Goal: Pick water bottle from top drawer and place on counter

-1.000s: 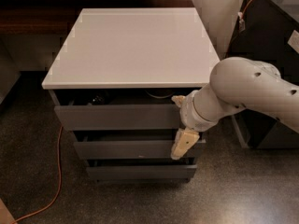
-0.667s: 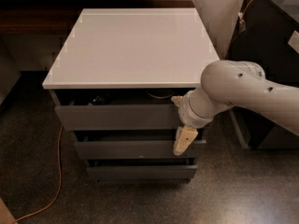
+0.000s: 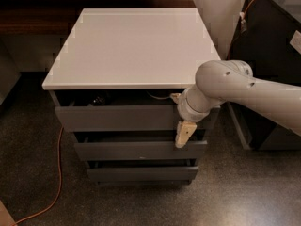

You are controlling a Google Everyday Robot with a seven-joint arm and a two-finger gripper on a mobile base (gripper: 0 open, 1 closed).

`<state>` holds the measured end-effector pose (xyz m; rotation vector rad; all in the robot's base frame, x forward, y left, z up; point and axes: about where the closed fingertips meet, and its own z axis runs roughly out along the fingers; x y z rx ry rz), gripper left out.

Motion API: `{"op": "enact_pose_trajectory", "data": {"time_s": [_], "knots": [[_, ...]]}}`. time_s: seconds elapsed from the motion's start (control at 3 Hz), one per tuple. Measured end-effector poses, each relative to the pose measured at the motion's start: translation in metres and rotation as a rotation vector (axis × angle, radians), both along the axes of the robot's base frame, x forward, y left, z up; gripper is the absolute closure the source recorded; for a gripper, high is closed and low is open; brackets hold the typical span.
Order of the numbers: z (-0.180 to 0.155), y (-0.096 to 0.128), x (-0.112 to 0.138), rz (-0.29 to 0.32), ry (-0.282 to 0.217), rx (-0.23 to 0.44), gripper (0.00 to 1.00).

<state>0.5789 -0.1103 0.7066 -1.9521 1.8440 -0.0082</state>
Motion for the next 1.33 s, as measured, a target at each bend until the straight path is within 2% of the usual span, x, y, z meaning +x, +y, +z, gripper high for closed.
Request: {"op": "enact_pose_trajectory", "data": {"time_s": [0.33, 1.0, 1.33], "knots": [[-0.016, 0.010, 0.021, 0.050, -0.031, 0.000, 0.00], [-0.040, 0.029, 0.054, 0.077, -0.083, -0.006, 0.03], [-0.045, 0.032, 0.062, 0.059, -0.084, -0.016, 0.25]]}}
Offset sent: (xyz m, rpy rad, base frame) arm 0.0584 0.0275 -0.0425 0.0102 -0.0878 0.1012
